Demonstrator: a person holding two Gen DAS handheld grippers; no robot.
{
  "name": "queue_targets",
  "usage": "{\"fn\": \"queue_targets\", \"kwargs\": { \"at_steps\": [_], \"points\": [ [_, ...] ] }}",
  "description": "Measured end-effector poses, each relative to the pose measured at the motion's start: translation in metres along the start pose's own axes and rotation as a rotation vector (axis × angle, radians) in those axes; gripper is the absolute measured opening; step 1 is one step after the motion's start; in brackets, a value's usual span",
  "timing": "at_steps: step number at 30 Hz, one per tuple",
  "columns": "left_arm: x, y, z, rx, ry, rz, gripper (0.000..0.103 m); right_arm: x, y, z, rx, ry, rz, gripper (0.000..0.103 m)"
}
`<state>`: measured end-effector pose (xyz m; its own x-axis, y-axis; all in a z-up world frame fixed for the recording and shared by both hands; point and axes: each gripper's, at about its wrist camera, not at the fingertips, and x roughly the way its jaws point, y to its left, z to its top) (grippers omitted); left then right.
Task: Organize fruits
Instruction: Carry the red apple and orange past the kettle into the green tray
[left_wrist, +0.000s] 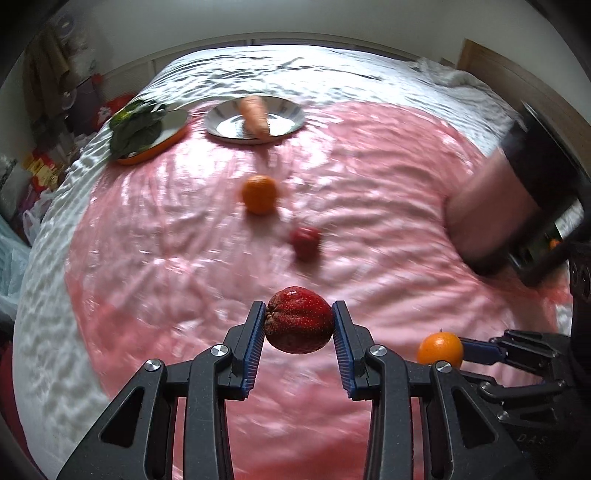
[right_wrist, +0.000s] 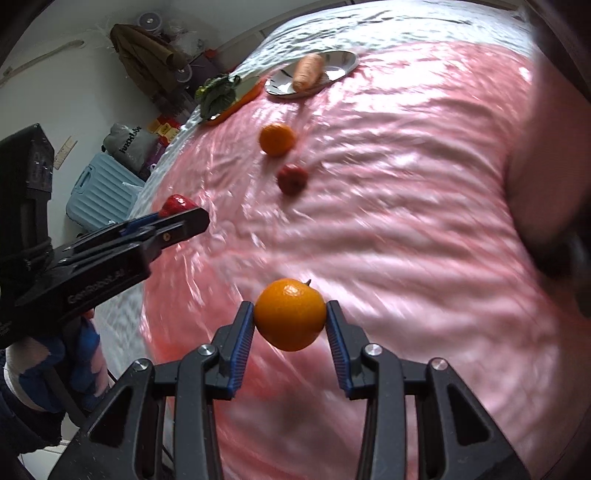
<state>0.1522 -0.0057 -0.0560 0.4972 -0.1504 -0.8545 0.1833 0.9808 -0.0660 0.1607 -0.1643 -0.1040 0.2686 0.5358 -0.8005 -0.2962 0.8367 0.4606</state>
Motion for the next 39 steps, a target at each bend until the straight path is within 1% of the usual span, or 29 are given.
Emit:
{"fn": "queue_targets", "kwargs": {
  "at_steps": [4, 9, 13, 16, 22, 26, 32, 39],
  "points": [
    [-0.005, -0.035, -0.009, 0.047, 0.029, -0.039, 0.031, -0.023, -0.018, -0.017, 0.029, 0.002, -0.015, 0.070],
    [-0.007, -0.084, -0.019, 0.140, 0.074, -0.091, 0.031, -0.055, -0.048, -0.037, 0.076, -0.004, -0.049, 0.070],
    [-0.011, -0.125, -0.028, 0.225, 0.096, -0.130, 0.031, -0.081, -0.074, -0.051, 0.119, -0.018, -0.091, 0.070],
    [-0.012, -0.148, -0.032, 0.281, 0.105, -0.147, 0.031, -0.104, -0.100, -0.063, 0.167, -0.034, -0.135, 0.070],
    [-0.011, -0.197, -0.041, 0.387, 0.125, -0.196, 0.031, -0.142, -0.147, -0.077, 0.247, -0.078, -0.207, 0.070],
    [-0.010, -0.229, -0.042, 0.433, 0.133, -0.239, 0.031, -0.158, -0.168, -0.080, 0.280, -0.105, -0.239, 0.070],
    [-0.006, -0.273, -0.032, 0.502, 0.109, -0.290, 0.031, -0.182, -0.197, -0.080, 0.305, -0.142, -0.278, 0.070],
    [0.006, -0.331, -0.008, 0.522, 0.084, -0.366, 0.031, -0.212, -0.243, -0.067, 0.325, -0.197, -0.320, 0.070]
  ]
}}
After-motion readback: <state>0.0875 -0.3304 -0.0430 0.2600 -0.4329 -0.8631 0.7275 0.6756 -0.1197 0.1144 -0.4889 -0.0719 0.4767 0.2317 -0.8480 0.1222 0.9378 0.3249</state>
